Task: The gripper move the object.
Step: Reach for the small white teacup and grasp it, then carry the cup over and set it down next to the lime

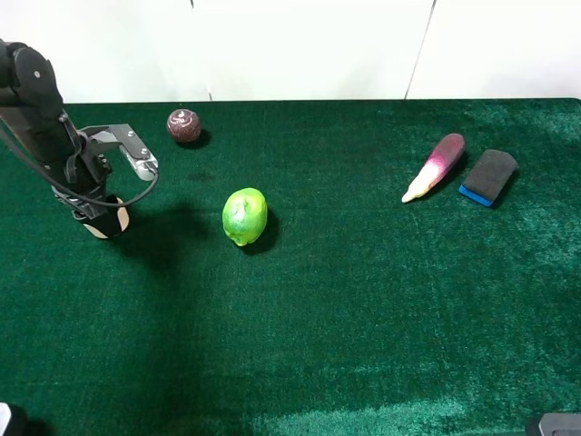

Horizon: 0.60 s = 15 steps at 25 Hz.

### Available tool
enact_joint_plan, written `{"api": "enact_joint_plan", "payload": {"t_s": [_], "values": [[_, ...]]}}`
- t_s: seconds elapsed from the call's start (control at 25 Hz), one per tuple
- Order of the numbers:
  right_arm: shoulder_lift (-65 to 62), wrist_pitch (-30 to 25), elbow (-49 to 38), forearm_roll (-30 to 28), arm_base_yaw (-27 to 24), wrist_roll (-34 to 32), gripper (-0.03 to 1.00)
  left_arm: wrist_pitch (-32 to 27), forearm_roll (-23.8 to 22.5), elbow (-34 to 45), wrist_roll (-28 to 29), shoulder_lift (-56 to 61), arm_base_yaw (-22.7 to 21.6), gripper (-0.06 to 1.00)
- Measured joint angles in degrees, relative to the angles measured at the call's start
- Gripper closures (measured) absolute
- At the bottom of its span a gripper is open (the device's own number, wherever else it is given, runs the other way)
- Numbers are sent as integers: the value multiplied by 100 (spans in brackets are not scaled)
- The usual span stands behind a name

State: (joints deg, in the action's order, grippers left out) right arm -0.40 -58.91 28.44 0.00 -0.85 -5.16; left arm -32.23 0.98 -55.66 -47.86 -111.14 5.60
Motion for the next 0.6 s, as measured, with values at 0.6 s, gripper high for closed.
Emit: {"api": "enact_joint_plan", "payload": {"t_s": [0.6], "values": [[0,0,0,0,0,0,28,-451,-17,0,408,1142,0,38]]}}
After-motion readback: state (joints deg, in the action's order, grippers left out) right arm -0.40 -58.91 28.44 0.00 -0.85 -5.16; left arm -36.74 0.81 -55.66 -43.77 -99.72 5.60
